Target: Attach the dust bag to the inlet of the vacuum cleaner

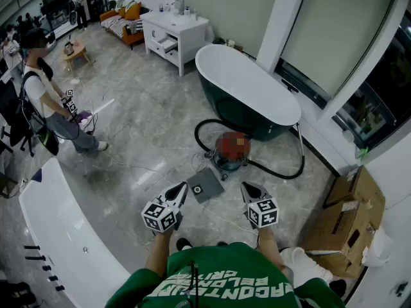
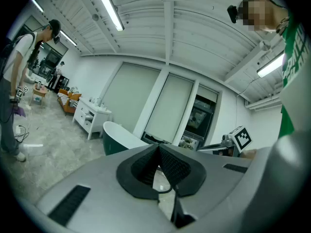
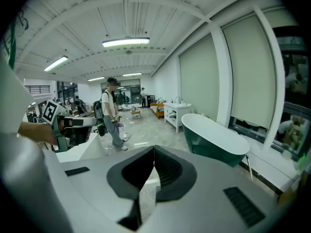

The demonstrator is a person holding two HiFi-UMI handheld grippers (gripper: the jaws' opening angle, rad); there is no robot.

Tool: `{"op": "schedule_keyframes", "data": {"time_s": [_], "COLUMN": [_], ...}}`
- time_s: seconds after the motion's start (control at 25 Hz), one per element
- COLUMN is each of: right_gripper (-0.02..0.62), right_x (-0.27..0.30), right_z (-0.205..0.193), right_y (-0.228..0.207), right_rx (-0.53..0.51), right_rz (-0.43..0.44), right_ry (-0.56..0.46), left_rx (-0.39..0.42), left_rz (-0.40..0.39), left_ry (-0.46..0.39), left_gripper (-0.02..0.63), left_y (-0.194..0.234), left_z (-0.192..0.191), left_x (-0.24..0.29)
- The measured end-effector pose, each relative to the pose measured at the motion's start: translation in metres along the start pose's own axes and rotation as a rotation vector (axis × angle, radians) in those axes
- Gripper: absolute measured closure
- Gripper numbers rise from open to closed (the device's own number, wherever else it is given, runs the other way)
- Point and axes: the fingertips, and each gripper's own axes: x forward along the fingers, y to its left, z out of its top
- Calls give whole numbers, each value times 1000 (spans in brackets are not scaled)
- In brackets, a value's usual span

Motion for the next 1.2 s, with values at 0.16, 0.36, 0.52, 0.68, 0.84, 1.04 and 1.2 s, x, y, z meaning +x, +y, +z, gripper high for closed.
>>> {"op": "schedule_keyframes", "data": {"time_s": [0.16, 0.36, 0.52, 0.68, 0.84, 1.04, 1.2], "right_gripper": [584, 584, 584, 584, 584, 584, 584], "right_x": [16, 37, 51, 59, 62, 78, 105], "right_z": [5, 11, 14, 12, 9, 20, 38], "right_y": [14, 37, 55, 67, 69, 67, 50], "right_rx": [-2, -8, 22, 43, 42, 51, 49], "right_rz": [-16, -25, -68, -86, -100, -99, -112], "right_ry": [0, 6, -3, 4, 22, 13, -9], "left_rx": [4, 30, 57, 83, 125, 159, 189], "left_rz": [10, 30, 20, 0, -30, -53, -68], "left_ry": [17, 52, 82, 124, 159, 176, 174], "left_gripper": [601, 601, 601, 601, 601, 601, 601], "left_y": [22, 54, 78, 97, 102, 112, 131], "left_z": [2, 2, 4, 1, 2, 8, 20], "left_x": [-14, -36, -55, -56, -41, -21, 5]}}
